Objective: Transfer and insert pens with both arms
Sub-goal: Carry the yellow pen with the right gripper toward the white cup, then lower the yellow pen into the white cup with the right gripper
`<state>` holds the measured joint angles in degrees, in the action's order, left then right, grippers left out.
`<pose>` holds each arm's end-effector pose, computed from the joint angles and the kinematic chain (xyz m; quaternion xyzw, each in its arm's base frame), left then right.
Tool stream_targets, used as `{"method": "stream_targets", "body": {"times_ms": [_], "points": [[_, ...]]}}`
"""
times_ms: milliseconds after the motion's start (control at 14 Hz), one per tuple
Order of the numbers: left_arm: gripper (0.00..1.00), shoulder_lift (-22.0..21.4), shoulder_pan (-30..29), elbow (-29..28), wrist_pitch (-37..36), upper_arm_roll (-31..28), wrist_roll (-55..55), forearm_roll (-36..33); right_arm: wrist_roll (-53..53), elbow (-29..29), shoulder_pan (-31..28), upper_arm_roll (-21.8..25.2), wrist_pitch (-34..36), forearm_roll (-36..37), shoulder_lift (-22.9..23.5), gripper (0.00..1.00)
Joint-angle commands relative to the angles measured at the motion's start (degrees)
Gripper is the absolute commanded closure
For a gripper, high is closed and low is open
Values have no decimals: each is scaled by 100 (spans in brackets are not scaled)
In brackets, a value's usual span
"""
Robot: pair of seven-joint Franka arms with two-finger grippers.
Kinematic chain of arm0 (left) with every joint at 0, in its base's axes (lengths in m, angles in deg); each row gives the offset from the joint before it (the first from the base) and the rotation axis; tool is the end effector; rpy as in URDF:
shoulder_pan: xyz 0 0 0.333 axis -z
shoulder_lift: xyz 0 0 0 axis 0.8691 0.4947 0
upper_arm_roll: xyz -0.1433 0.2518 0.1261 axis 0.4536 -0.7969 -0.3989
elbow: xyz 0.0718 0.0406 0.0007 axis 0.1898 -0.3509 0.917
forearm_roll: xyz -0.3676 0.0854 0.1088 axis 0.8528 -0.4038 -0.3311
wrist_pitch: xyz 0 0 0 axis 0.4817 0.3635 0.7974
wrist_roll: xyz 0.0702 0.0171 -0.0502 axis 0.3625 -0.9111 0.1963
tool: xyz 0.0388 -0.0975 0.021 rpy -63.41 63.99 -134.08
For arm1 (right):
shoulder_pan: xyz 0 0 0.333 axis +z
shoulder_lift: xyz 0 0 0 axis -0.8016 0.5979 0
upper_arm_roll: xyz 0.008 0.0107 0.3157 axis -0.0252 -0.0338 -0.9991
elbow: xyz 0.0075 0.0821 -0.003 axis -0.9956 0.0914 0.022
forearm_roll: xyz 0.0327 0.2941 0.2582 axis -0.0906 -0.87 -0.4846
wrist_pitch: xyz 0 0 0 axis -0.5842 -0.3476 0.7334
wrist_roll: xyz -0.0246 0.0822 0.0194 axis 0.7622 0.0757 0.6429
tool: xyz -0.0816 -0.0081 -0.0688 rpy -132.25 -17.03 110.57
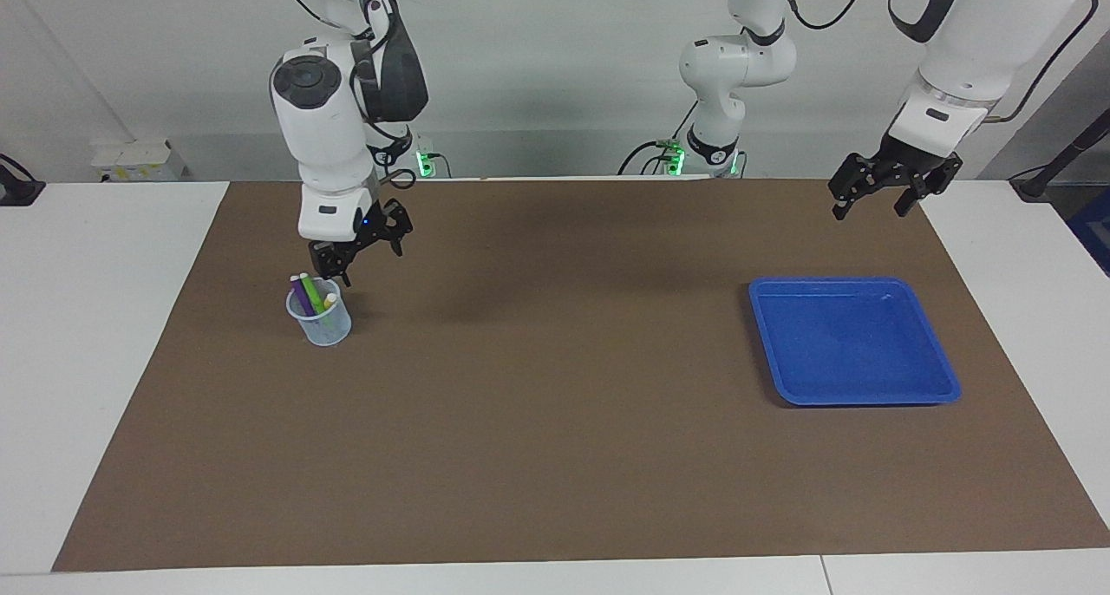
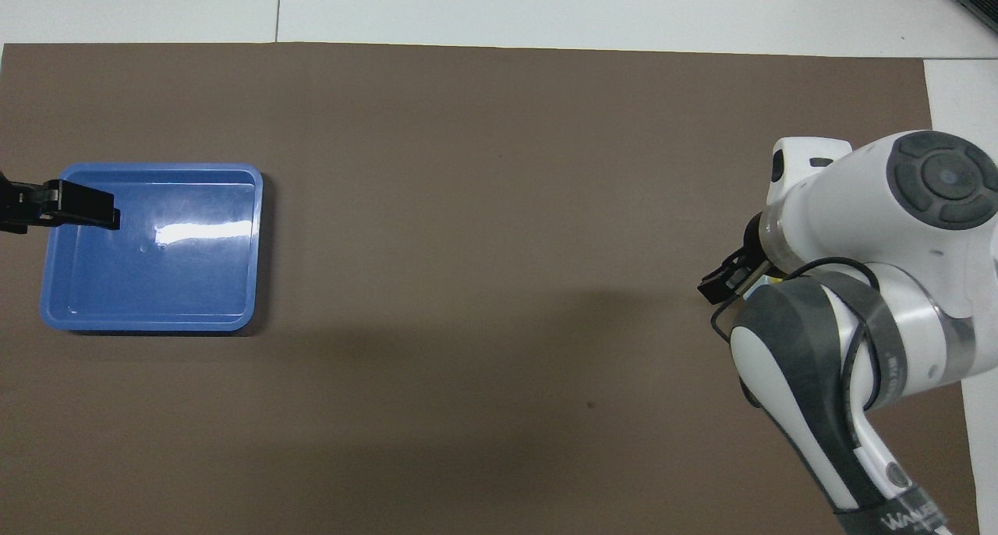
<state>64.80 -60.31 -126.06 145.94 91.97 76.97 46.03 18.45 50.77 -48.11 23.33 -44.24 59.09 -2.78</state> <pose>0.5506 -0.0246 0.6193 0.9997 -0.0130 0.0182 0.0005 0.5412 0.1236 0.4906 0.9431 0.3307 -0.0170 0.0284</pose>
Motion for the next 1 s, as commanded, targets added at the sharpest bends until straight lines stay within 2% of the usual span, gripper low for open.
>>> {"method": "stream_targets", "body": {"times_ms": [0,143,286,501,716,930], "points": [[0,99,137,143,-140,-79,22,-67,-474,-649,-52,8,766,-119,10,0],[0,99,163,134,-122,-88,-48,-67,-528,-1484,-104,34,1610,-119,141,0],[0,99,198,134,-122,-97,-127,-76,-528,-1794,-166,69,2060,-119,81,0],[0,90,216,82,-87,-97,-127,-76,-554,-1761,-280,70,2290,-145,-86,0],[0,55,216,-41,0,-106,-119,-76,-905,-1313,-368,61,2211,-154,-314,0],[0,89,364,20,-34,-237,-145,-76,-941,-1347,-272,17,2211,-145,-341,0]]}}
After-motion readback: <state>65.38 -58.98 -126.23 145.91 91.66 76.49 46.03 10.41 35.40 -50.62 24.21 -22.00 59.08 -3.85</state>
